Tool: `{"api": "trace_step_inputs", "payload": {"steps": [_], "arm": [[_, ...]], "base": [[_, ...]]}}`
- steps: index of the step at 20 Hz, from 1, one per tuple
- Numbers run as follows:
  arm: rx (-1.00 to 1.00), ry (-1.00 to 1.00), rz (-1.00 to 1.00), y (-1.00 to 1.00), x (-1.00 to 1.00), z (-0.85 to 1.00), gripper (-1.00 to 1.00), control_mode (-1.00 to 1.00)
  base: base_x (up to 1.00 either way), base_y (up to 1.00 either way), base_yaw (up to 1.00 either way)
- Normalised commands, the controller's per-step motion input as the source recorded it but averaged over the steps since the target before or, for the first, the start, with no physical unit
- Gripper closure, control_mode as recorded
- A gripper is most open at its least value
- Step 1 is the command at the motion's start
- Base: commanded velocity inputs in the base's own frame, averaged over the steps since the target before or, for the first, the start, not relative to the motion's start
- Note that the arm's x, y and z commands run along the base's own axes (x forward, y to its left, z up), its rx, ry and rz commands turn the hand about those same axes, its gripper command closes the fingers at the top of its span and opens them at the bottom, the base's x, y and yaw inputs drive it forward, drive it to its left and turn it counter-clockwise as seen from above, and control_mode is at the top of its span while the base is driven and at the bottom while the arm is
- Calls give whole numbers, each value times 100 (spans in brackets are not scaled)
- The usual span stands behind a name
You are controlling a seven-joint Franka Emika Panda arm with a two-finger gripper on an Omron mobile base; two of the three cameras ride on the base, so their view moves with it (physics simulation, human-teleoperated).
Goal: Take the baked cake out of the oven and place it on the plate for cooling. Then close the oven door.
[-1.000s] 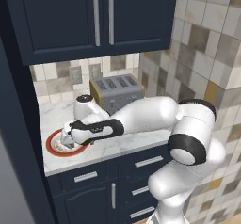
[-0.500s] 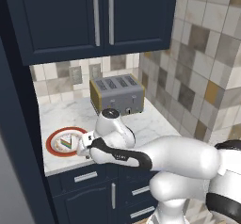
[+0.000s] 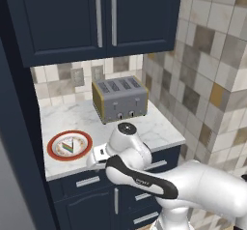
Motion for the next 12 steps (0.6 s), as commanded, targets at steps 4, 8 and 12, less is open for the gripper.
{"api": "trace_step_inputs", "payload": {"steps": [4, 8, 12], "arm": [[0, 0, 0, 0, 0, 0, -100, -100], [0, 0, 0, 0, 0, 0, -100, -100], [0, 0, 0, 0, 0, 0, -100, -100]], "base": [[0, 0, 0], [0, 0, 0], [0, 0, 0]]}}
